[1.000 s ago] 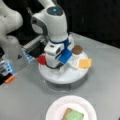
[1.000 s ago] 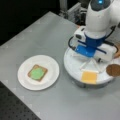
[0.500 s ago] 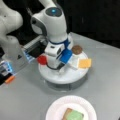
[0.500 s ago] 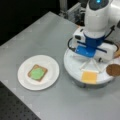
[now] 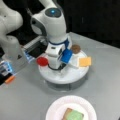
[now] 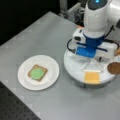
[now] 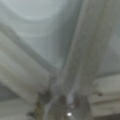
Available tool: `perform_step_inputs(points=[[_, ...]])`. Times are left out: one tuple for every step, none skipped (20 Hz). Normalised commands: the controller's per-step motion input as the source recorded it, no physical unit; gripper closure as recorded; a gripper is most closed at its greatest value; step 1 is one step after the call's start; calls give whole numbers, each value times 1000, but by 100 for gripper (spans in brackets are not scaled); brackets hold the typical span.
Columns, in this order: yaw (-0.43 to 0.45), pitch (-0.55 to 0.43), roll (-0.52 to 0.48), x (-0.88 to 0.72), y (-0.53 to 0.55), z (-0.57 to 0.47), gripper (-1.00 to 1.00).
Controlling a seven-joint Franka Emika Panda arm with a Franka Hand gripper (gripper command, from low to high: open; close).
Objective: Ingredient selection for cheeseburger or sandwich
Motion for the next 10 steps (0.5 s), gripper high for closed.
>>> perform_step_inputs(points=[[79,-53,142,-128,-10,-128,-100],[81,-53,132,-126,-16,-128,-100],[89,-54,124,-126,-13,-126,-100],[110,-63,114,-127,-15,-124,-100],[138,-63,107,-126,-7,-122,-100],[202,-63,99,-131,-3,-123,-100],[246,-55,103,-134,-2,-121,-100],[278,-41,109,-138,-5,-113,-100],[265,-36,110,-140,-7,-108,-100],[271,-42,89,-136,-8,-109,-100]])
